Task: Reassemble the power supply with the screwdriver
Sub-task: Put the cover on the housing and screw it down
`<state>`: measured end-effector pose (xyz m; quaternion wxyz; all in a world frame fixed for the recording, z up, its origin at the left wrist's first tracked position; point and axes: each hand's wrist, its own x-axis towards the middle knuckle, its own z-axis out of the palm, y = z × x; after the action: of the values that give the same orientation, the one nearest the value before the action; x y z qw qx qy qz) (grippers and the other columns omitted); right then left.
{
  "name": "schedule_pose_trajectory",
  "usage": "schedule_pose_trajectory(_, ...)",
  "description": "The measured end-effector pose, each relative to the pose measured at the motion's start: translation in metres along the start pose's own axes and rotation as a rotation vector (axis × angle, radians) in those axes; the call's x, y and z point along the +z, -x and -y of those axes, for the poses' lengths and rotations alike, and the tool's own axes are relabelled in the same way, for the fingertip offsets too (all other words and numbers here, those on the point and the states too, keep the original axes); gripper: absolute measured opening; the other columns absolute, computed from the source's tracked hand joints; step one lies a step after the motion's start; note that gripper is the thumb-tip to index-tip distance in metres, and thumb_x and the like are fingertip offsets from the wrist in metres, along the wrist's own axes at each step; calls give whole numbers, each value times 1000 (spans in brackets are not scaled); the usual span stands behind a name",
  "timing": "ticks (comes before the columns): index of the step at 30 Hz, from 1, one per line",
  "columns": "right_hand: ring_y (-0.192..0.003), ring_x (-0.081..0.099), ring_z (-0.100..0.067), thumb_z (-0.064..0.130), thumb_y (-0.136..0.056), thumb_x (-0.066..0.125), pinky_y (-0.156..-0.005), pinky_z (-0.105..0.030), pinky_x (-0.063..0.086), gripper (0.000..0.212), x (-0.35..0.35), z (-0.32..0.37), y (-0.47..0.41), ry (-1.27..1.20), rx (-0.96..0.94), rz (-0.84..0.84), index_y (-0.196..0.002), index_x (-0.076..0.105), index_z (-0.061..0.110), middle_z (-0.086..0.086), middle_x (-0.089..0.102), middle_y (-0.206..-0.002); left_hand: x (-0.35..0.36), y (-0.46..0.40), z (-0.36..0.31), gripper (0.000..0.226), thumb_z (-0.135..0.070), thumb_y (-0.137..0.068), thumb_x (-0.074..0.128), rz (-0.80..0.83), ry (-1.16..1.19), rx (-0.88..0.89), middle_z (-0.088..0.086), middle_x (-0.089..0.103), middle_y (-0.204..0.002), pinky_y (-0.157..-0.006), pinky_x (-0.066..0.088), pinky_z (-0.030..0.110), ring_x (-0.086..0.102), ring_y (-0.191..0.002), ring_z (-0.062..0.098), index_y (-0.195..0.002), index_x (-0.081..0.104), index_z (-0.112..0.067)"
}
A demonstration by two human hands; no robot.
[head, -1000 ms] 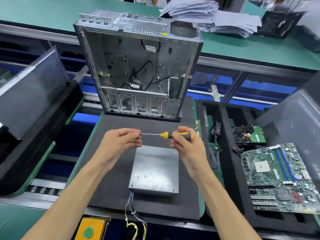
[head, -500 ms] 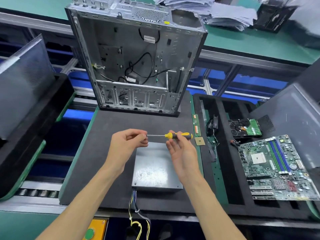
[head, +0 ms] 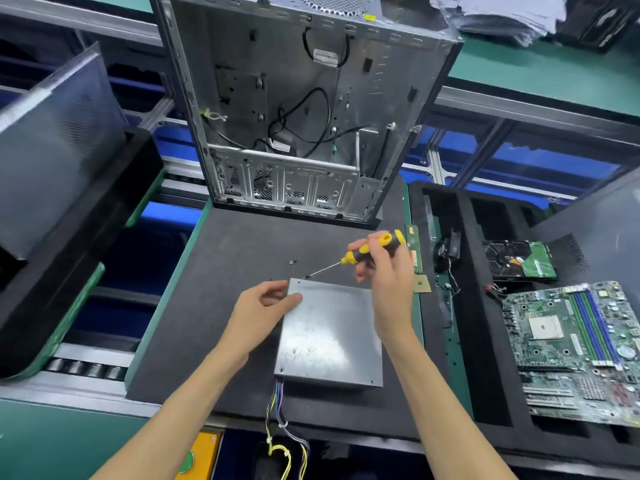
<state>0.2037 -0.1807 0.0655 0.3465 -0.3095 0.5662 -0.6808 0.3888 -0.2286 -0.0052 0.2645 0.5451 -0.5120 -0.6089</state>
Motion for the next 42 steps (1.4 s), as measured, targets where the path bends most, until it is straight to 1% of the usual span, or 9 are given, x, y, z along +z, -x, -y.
schedule_pose_trajectory(6,-79,62,-17,28,-94,56,-67,-19,47,5,17,5,-3,208,-136,241,-90,57,29,-12,68,-95,0,0,4,23,-24,-87,79,49,88,11,-3,79,-97,-86,55,24,74,-93,12,-110,77,-25)
schedule_pose_trajectory(13,-81,67,-21,28,-96,55,-69,-20,48,8,21,3,-9,279,-189,265,-91,55,34,-2,70,-90,0,-1,8,22,-24,-87,79,53,119,23,-4,79,-95,-79,52,18,75,-91,10,-109,77,-27)
schedule_pose_trajectory(19,-80,67,-20,22,-98,55,-69,-20,48,6,22,1,-12,313,-206,282,-94,55,27,0,70,-90,0,-3,12,21,-25,-86,81,51,126,35,-4,79,-96,-84,53,25,75,-92,11,-106,77,-30)
schedule_pose_trajectory(25,-79,67,-17,17,-101,55,-70,-20,49,8,25,-1,-15,350,-211,316,-96,55,24,3,71,-88,-1,-5,15,25,-29,-85,81,49,108,34,-1,77,-103,-98,56,40,73,-98,14,-109,77,-30)
schedule_pose_trajectory(30,-85,67,-17,16,-100,57,-80,-26,54,16,35,-1,-16,410,-264,335,-110,59,28,6,71,-88,0,-5,15,26,-31,-84,81,47,109,39,-3,77,-102,-98,56,42,73,-98,14,-110,76,-28)
schedule_pose_trajectory(33,-91,65,-14,9,-99,52,-79,-36,56,30,43,-1,-17,339,-246,338,-124,60,25,5,74,-97,1,-4,17,27,-31,-84,81,35,111,53,-2,77,-101,-97,56,37,72,-97,13,-111,75,-26)
schedule_pose_trajectory(35,-88,65,-17,1,-97,46,-76,-28,52,38,48,-1,-18,214,-176,366,-127,58,22,3,74,-98,2,-2,19,28,-31,-85,81,18,97,86,-5,76,-101,-92,56,27,71,-94,7,-111,75,-26)
schedule_pose_trajectory(37,-78,61,-17,-2,-94,42,-75,-23,49,42,53,-2,-19,116,-121,385,-128,56,18,1,67,-86,4,0,21,27,-31,-86,80,3,99,119,-6,74,-104,-84,54,16,69,-93,3,-112,74,-27)
schedule_pose_trajectory(42,-65,40,-16,31,-101,38,-69,-30,42,31,59,-6,-24,-3,-69,424,-124,58,24,4,46,-71,11,0,30,25,-26,-87,79,-33,157,154,0,71,-109,-81,51,13,67,-93,7,-112,74,-25)
